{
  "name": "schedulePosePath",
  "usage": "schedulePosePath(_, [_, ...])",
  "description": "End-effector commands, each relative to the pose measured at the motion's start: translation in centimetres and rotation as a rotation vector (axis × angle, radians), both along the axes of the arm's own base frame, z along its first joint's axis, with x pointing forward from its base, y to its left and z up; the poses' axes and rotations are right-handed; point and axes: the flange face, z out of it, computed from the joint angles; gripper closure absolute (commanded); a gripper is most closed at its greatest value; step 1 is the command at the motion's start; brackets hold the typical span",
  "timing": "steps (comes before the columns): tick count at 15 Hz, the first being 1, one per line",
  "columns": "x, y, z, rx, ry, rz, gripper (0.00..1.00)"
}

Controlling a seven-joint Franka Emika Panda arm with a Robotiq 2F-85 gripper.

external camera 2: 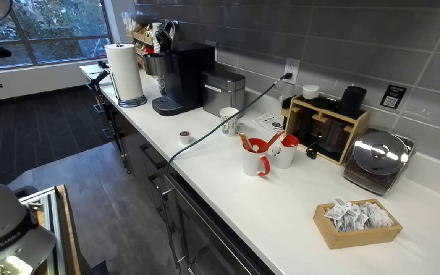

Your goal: Put the bowl on the counter

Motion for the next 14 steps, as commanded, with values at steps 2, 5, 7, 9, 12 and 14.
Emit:
schedulePosePath(2, [0.56,0.71,-0.12,-0.006,-0.021,-0.046,0.06])
schedulePosePath(5, [0.73,0.95,-0.30,-0.017,-0.013,-0.054,0.09])
schedulePosePath(7, [0.80,1.09,-0.37,-0.021,-0.008,-0.056,0.11])
schedulePosePath(9, [0.89,1.16,-0.47,-0.024,-0.004,-0.058,0.14])
schedulePosePath(12, [0.96,1.22,-0.57,-0.024,0.002,-0.065,0.20])
schedulePosePath(14, [1.00,1.28,-0.62,-0.022,0.005,-0.069,0.25])
